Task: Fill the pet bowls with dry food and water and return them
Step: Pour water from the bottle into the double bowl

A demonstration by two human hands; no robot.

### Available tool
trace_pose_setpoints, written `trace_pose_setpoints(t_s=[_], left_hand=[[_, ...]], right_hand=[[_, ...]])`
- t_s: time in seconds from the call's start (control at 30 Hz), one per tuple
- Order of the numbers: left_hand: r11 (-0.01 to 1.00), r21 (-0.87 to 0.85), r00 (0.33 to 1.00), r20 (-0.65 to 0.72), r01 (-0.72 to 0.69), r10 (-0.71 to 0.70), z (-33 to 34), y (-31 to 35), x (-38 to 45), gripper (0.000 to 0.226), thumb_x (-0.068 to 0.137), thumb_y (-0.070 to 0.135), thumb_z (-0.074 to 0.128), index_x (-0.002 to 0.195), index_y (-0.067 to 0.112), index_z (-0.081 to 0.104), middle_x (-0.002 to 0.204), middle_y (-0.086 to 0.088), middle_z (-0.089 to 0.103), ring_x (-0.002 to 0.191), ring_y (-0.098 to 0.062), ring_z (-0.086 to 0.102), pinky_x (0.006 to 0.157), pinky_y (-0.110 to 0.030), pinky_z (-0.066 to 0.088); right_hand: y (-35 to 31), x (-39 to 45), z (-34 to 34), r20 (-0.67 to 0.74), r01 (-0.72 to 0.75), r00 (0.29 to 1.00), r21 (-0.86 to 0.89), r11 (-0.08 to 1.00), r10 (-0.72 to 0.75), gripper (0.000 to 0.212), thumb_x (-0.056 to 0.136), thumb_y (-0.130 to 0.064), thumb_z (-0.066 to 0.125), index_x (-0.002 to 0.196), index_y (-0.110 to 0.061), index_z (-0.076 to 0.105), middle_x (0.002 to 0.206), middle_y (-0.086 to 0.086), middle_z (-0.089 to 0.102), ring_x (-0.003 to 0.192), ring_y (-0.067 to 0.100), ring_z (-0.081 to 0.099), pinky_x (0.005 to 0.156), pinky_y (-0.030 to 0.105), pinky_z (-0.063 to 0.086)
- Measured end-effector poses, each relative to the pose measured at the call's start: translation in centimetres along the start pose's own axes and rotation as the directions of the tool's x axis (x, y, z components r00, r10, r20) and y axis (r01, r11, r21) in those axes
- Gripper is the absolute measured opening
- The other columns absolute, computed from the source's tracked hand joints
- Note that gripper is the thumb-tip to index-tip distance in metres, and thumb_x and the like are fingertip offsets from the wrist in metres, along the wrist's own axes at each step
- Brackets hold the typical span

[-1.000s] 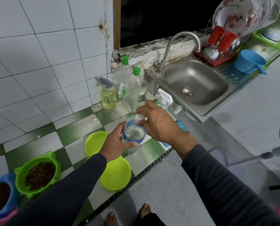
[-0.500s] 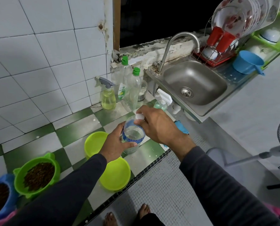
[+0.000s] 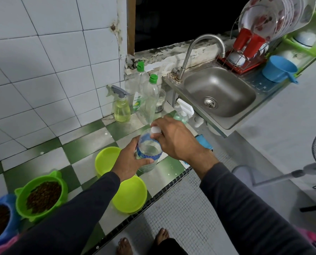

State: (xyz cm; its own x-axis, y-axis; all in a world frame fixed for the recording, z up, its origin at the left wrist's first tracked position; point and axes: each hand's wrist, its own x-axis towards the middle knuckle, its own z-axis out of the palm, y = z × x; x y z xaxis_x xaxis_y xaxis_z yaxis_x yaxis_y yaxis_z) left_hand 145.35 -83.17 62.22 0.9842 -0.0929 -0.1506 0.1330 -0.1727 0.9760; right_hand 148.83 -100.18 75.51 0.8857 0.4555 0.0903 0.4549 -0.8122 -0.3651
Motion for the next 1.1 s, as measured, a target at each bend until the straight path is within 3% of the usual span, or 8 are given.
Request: trace_pose_setpoints(t_s=[0.17, 0.53, 0.57, 0.63, 0.67, 0.77, 0.9, 1.1], left_hand=[[0.999, 0.048, 1.0, -0.012, 0.0, 0.001, 0.0, -0.3, -0.1, 0.077, 0.073, 0.008, 0.092, 0.136, 0.029, 0.054, 0.118, 0.019, 0.07, 0.112, -0.002, 0.065, 0.097, -0.032, 0.058], [0.992, 0.126, 0.999, 0.039, 0.01, -0.015, -0.2, 0.8, -0.6, 0.088, 0.079, 0.014, 0.089, 0.152, 0.027, 0.042, 0.137, 0.017, 0.06, 0.116, 0.017, 0.054, 0.094, -0.014, 0.049], [0.989, 0.151, 0.999, 0.043, 0.004, -0.011, -0.5, 1.0, -0.8, 0.089, 0.081, 0.018, 0.088, 0.155, 0.028, 0.038, 0.142, 0.017, 0.057, 0.122, 0.018, 0.05, 0.097, -0.013, 0.048], [0.97, 0.241, 0.999, 0.035, -0.007, -0.001, -1.2, 1.3, -1.3, 0.091, 0.085, 0.027, 0.085, 0.159, 0.029, 0.032, 0.155, 0.013, 0.048, 0.138, 0.006, 0.043, 0.112, -0.023, 0.042], [0.954, 0.298, 1.0, 0.028, -0.013, 0.005, -1.6, 1.6, -1.8, 0.092, 0.086, 0.031, 0.083, 0.16, 0.028, 0.029, 0.159, 0.01, 0.043, 0.144, -0.002, 0.039, 0.116, -0.029, 0.038], [0.873, 0.486, 0.999, 0.014, -0.038, 0.035, -3.1, 2.4, -3.4, 0.089, 0.091, 0.04, 0.076, 0.162, 0.027, 0.024, 0.163, 0.002, 0.035, 0.149, -0.015, 0.034, 0.117, -0.028, 0.031], [0.664, 0.743, 0.996, 0.022, -0.076, 0.09, -5.4, 3.1, -6.4, 0.08, 0.096, 0.055, 0.061, 0.162, 0.027, 0.025, 0.162, -0.003, 0.034, 0.148, -0.025, 0.033, 0.118, -0.042, 0.036], [0.526, 0.85, 0.999, -0.04, 0.016, 0.034, -7.7, 4.1, -11.7, 0.071, 0.096, 0.063, 0.055, 0.155, 0.027, 0.041, 0.161, -0.002, 0.038, 0.146, -0.025, 0.037, 0.118, -0.041, 0.036]], right_hand=[[-0.6, -0.1, 0.2, -0.004, -0.041, 0.999, 0.011, 0.999, 0.041, 0.025, 0.094, -0.034, 0.064, 0.11, -0.016, 0.059, 0.102, 0.006, 0.062, 0.09, 0.028, 0.059, 0.078, 0.045, 0.052], [-1.3, -1.5, 0.3, -0.07, -0.103, 0.992, -0.019, 0.994, 0.102, 0.038, 0.097, -0.03, 0.061, 0.132, -0.017, 0.058, 0.117, 0.008, 0.054, 0.11, 0.028, 0.052, 0.088, 0.042, 0.051], [-1.4, -1.6, 0.4, -0.058, -0.105, 0.993, -0.021, 0.994, 0.103, 0.04, 0.097, -0.028, 0.06, 0.135, -0.017, 0.055, 0.12, 0.009, 0.055, 0.113, 0.029, 0.052, 0.09, 0.043, 0.05], [-1.6, -1.8, 0.3, -0.026, -0.117, 0.993, -0.029, 0.993, 0.116, 0.047, 0.098, -0.028, 0.057, 0.143, -0.017, 0.048, 0.129, 0.01, 0.054, 0.119, 0.03, 0.049, 0.095, 0.043, 0.049], [-1.8, -2.0, 0.3, -0.012, -0.121, 0.993, -0.03, 0.992, 0.12, 0.051, 0.099, -0.029, 0.057, 0.147, -0.018, 0.044, 0.134, 0.01, 0.053, 0.123, 0.03, 0.047, 0.098, 0.043, 0.047], [-2.5, -2.7, 0.2, 0.029, -0.123, 0.992, -0.048, 0.991, 0.125, 0.063, 0.099, -0.036, 0.055, 0.155, -0.02, 0.03, 0.151, 0.011, 0.041, 0.136, 0.032, 0.039, 0.109, 0.047, 0.041], [-3.6, -4.1, 0.3, 0.091, -0.146, 0.984, -0.096, 0.985, 0.154, 0.069, 0.101, -0.045, 0.049, 0.159, -0.023, 0.017, 0.166, 0.011, 0.012, 0.149, 0.035, 0.019, 0.118, 0.05, 0.031], [-3.9, -7.0, 1.3, 0.089, -0.114, 0.989, -0.068, 0.991, 0.12, 0.077, 0.098, -0.057, 0.049, 0.16, -0.026, 0.014, 0.168, 0.009, -0.004, 0.152, 0.032, 0.011, 0.119, 0.044, 0.025]])
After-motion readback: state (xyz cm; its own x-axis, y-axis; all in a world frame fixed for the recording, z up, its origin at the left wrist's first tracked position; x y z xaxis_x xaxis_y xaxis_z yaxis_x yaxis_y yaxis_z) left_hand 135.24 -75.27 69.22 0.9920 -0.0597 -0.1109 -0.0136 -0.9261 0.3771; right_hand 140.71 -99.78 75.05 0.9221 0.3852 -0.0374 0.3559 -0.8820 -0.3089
